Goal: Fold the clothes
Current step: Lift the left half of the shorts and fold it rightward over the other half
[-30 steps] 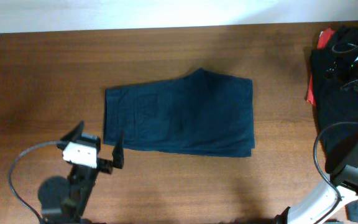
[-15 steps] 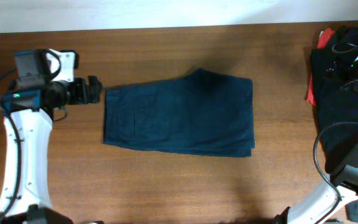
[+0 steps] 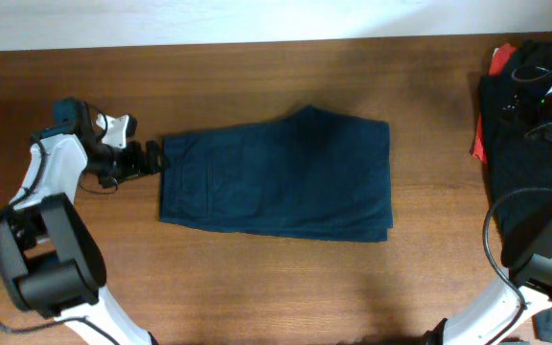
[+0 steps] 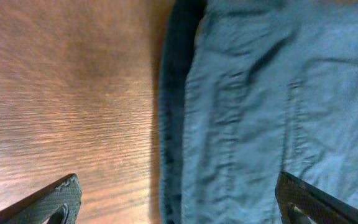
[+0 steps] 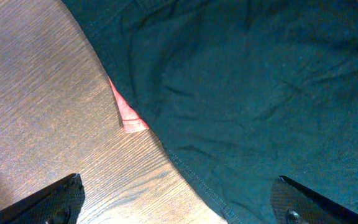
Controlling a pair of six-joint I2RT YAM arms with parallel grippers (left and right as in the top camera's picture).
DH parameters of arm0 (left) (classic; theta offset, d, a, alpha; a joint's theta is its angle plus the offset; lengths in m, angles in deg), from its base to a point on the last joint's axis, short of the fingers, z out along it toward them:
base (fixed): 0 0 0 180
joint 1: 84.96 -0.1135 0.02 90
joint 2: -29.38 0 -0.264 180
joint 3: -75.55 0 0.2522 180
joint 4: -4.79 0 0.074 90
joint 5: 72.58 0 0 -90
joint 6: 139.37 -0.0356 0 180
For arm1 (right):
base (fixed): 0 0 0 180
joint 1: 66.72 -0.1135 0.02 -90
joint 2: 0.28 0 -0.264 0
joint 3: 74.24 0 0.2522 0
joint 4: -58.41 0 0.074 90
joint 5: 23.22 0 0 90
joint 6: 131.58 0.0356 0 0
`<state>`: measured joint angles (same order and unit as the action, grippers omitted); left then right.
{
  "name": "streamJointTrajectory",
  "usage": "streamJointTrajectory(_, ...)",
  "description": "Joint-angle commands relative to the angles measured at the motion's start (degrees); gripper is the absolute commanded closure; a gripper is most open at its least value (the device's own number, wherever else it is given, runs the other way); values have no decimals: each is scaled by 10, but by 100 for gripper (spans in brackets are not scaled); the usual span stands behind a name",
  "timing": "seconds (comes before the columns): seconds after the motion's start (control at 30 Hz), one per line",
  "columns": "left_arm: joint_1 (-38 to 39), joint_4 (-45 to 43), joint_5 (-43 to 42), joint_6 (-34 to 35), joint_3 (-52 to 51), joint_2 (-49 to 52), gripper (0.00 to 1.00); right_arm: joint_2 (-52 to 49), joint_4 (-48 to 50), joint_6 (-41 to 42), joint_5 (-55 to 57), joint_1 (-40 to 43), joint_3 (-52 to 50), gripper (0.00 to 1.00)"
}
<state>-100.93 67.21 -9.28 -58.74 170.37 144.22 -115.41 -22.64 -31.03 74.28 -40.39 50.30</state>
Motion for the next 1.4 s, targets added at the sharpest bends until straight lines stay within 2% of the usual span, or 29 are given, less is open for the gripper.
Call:
streamJointTrajectory(0.0, -2, 8, -41, -34, 7, 54, 1, 4, 0, 5, 5, 0, 6, 1)
streamJointTrajectory(0.17, 14, 30, -68, -41, 1, 118, 4, 4, 0, 5, 5, 0, 6, 1)
streamJointTrajectory(0.27, 31, 26, -63, -40, -7, 119, 11, 4, 0, 5, 5, 0, 6, 1)
streamJointTrajectory(0.33, 36, 27, -64, -40, -7, 119, 24, 4, 0, 5, 5, 0, 6, 1)
streamJointTrajectory(0.4, 36, 25, -52, -37, -10, 119, 25, 4, 0, 5, 5, 0, 6, 1)
streamJointTrajectory(0.53, 36, 24, 0, -16, -12, 119, 57, 4, 0, 5, 5, 0, 6, 1)
streamJointTrajectory(0.57, 36, 22, 8, -14, -12, 119, 69, 4, 0, 5, 5, 0, 6, 1)
streamJointTrajectory(0.63, 35, 18, 104, 56, -11, 119, 99, 4, 0, 5, 5, -1, 6, 1)
streamJointTrajectory(0.73, 34, 51, 261, 176, 15, 119, 99, 4, 0, 5, 5, 0, 6, 1)
streamJointTrajectory(0.87, 34, 171, 318, 207, 144, 119, 99, 4, 0, 5, 5, 0, 6, 1)
streamJointTrajectory(1.07, 65, 419, 324, 207, 476, 119, 100, 4, 0, 5, 5, 0, 6, 1)
streamJointTrajectory(1.17, 123, 481, 319, 200, 590, 115, 99, 4, 0, 5, 5, 0, 6, 1)
streamJointTrajectory(1.37, 241, 478, 290, 201, 591, 116, 99, 4, 0, 5, 5, -1, 6, 1)
